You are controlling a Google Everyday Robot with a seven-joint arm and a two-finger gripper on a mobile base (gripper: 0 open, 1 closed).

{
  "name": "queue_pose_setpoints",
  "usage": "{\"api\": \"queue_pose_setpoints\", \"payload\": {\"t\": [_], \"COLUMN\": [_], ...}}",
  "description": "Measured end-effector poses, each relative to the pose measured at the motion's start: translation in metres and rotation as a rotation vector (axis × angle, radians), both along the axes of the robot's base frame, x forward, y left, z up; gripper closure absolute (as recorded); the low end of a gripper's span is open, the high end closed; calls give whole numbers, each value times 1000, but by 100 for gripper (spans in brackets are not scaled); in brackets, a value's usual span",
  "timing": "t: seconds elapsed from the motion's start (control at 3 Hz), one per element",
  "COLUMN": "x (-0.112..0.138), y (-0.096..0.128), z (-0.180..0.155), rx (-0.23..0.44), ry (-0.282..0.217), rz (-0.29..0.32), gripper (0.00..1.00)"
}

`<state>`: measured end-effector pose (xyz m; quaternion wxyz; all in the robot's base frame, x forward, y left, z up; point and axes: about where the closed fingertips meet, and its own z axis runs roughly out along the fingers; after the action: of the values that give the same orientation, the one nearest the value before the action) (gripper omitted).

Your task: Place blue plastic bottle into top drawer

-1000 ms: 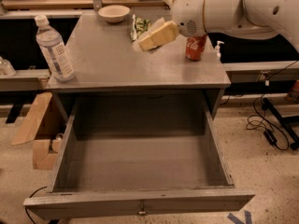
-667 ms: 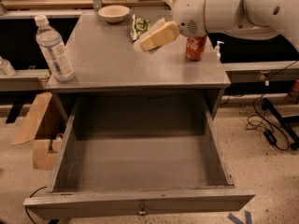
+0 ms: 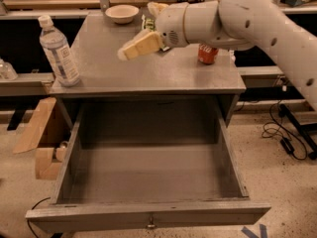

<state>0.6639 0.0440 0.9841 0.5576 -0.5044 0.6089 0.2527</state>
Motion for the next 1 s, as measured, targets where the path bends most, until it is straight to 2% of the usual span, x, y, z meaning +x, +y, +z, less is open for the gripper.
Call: {"api": "queue_pose_setpoints", "payload": {"t": [0.67,1.0], "x": [38,52], "y": [86,118], "z": [-44,-55], "rx": [86,160], "ry": [73,78], "rz": [1,19], "gripper": [0,0]}}
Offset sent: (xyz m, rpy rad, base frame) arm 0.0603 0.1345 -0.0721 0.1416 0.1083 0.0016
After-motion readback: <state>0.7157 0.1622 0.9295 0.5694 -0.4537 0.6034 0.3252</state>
